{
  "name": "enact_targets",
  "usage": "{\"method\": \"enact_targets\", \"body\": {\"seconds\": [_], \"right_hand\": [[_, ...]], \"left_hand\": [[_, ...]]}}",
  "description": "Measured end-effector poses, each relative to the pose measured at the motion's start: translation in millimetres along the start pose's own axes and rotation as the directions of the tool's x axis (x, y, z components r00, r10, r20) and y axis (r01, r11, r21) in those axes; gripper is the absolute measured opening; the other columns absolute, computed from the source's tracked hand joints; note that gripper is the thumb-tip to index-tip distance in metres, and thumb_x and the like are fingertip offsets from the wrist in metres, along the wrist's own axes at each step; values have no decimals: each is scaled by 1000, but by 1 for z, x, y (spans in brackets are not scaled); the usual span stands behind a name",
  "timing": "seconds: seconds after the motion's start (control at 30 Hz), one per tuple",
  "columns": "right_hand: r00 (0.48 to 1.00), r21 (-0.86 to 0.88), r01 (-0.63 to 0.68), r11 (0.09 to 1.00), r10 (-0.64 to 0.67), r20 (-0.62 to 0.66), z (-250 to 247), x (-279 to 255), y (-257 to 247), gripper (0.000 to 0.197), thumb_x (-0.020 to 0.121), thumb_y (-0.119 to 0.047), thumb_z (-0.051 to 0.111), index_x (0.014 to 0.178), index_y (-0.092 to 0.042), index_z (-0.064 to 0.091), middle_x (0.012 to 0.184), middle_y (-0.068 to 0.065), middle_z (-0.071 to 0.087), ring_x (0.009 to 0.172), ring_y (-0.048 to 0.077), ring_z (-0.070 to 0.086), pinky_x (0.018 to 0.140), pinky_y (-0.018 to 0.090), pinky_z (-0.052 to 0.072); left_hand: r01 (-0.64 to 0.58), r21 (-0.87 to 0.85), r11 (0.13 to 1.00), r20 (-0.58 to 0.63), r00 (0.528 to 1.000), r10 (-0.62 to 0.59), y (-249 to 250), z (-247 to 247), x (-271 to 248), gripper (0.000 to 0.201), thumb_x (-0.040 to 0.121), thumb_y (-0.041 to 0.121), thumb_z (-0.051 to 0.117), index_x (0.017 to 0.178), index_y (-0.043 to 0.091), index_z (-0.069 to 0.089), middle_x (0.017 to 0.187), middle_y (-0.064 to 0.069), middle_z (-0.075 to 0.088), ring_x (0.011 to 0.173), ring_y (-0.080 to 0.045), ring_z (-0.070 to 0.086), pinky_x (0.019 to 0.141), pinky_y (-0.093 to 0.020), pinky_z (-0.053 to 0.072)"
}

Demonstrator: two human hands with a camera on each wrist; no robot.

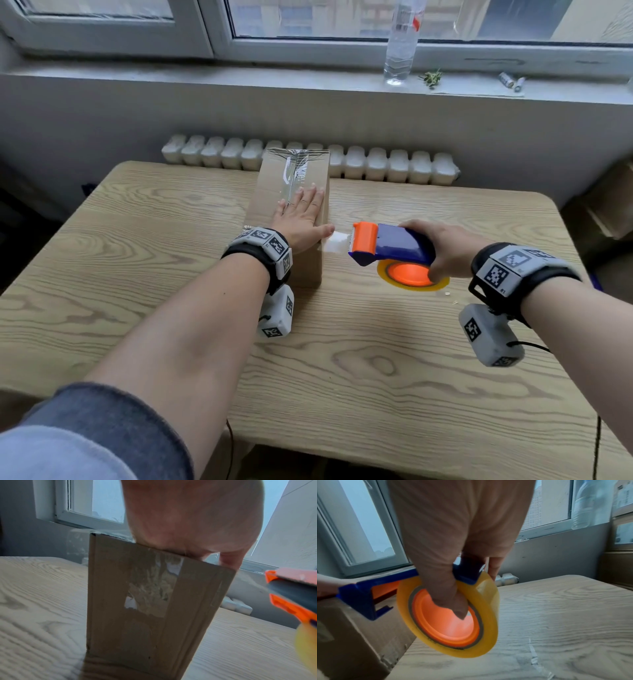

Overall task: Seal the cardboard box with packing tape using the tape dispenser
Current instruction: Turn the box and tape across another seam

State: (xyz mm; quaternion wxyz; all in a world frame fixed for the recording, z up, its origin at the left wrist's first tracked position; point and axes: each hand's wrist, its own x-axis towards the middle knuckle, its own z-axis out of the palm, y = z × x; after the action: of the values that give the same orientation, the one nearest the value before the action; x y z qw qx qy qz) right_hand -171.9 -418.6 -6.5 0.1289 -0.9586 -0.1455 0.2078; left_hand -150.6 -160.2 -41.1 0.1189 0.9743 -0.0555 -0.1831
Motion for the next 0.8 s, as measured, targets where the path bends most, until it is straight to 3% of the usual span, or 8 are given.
{"method": "enact_targets", "body": {"seconds": [0.17,0.33,0.5,0.6,0.7,0.8], "right_hand": [[999,-55,-50,997,50,-5,3,-1,4,77,67,0,65,135,-30,43,115,1,60,99,22,55,76,28,40],[999,-94,-41,995,41,8,23,18,-16,75,66,-6,59,130,-40,41,109,-2,60,101,25,58,85,40,51],[1000,-113,-2,994,1,-8,36,36,-33,62,75,-8,56,130,-34,46,102,0,55,101,26,56,76,34,44],[1000,-119,-3,993,4,5,36,45,-39,61,77,-11,57,132,-37,45,97,-1,48,95,24,53,78,36,47],[1000,-160,-19,987,18,-8,34,49,-41,59,81,-19,57,133,-41,41,99,0,42,104,27,53,81,37,46],[1000,-185,-19,983,18,-6,29,52,-45,56,82,-21,58,133,-40,43,101,1,44,94,23,49,76,35,46]], "left_hand": [[0,6,1000,3,1000,0,-1,0,2,79,97,52,33,152,21,-15,160,3,-22,148,-15,-19,121,-43,-9],[9,15,1000,10,1000,-9,-1,-1,3,87,94,54,40,152,22,-15,160,3,-23,148,-16,-19,121,-42,-9],[12,6,1000,14,1000,-12,0,-1,2,90,92,47,46,152,21,-16,160,2,-23,148,-16,-19,120,-42,-10],[17,3,1000,13,1000,-17,0,0,3,92,90,43,49,152,22,-15,160,2,-23,148,-16,-18,119,-41,-9],[33,-6,999,15,999,-33,0,0,5,94,88,41,51,153,23,-15,160,3,-23,148,-15,-19,120,-41,-8],[65,-20,998,27,998,-65,5,-1,6,97,85,37,54,153,22,-15,160,2,-23,148,-16,-19,119,-42,-9]]}}
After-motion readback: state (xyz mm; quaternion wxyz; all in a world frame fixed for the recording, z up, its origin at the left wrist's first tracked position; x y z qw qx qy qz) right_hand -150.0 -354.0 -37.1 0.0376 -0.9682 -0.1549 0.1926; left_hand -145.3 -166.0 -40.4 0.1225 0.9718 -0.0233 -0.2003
